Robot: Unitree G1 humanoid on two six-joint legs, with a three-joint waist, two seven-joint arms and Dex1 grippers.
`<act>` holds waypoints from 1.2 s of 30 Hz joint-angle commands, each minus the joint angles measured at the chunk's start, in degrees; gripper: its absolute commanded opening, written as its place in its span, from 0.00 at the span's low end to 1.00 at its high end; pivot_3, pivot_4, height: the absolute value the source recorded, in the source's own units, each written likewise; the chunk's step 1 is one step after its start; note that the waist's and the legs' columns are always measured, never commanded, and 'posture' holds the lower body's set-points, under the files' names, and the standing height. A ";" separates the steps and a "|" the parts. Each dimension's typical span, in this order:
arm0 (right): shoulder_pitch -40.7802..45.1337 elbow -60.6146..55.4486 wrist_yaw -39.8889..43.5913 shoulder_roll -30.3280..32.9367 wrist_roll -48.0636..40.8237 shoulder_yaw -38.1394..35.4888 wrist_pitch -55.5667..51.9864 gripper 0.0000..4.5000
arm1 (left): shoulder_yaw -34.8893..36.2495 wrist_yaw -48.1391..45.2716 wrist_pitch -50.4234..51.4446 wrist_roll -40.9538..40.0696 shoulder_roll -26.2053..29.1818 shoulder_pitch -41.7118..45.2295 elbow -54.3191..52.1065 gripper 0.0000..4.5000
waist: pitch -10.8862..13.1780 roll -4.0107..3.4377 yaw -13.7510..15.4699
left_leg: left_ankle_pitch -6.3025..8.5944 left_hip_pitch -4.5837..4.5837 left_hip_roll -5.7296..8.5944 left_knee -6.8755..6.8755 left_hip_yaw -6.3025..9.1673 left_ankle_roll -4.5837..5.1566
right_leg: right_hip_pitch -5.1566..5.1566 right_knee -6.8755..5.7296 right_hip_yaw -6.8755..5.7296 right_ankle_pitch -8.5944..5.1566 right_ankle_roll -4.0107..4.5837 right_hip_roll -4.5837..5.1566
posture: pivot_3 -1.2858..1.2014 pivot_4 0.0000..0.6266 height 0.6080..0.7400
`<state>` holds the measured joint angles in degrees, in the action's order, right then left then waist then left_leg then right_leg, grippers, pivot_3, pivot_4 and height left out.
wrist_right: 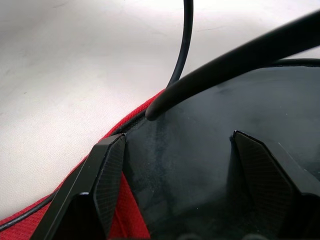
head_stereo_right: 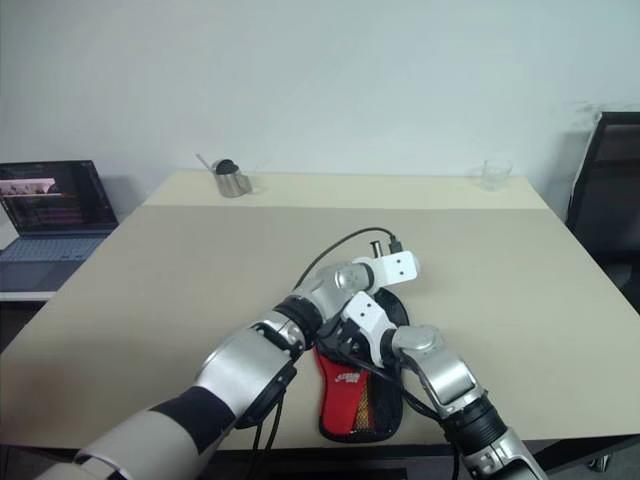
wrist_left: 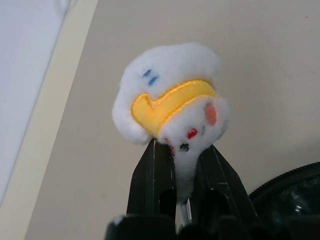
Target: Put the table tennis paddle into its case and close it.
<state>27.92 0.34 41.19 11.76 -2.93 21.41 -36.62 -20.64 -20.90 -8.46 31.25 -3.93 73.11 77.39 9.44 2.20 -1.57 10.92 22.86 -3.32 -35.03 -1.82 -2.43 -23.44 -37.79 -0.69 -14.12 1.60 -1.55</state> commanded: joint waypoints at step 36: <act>9.86 8.29 8.14 5.52 -1.66 -0.61 -0.73 0.84 | 23.01 -47.22 25.28 -36.48 36.66 -11.33 -47.67 0.95 | 0.41 -0.01 -1.20 | 0.01 0.49 -0.27 0.14 -0.07 -0.04 | -0.71 -0.24 0.15 -0.06 0.11 -0.31 | 0.52 0.24 1.00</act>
<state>38.67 8.74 48.12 16.77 -3.90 20.80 -36.83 2.22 -64.65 14.93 -2.87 30.76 62.63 35.31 9.86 2.19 -2.77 10.93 23.35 -3.58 -34.92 -1.90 -2.47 -24.14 -38.04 -0.54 -14.18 1.71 -1.85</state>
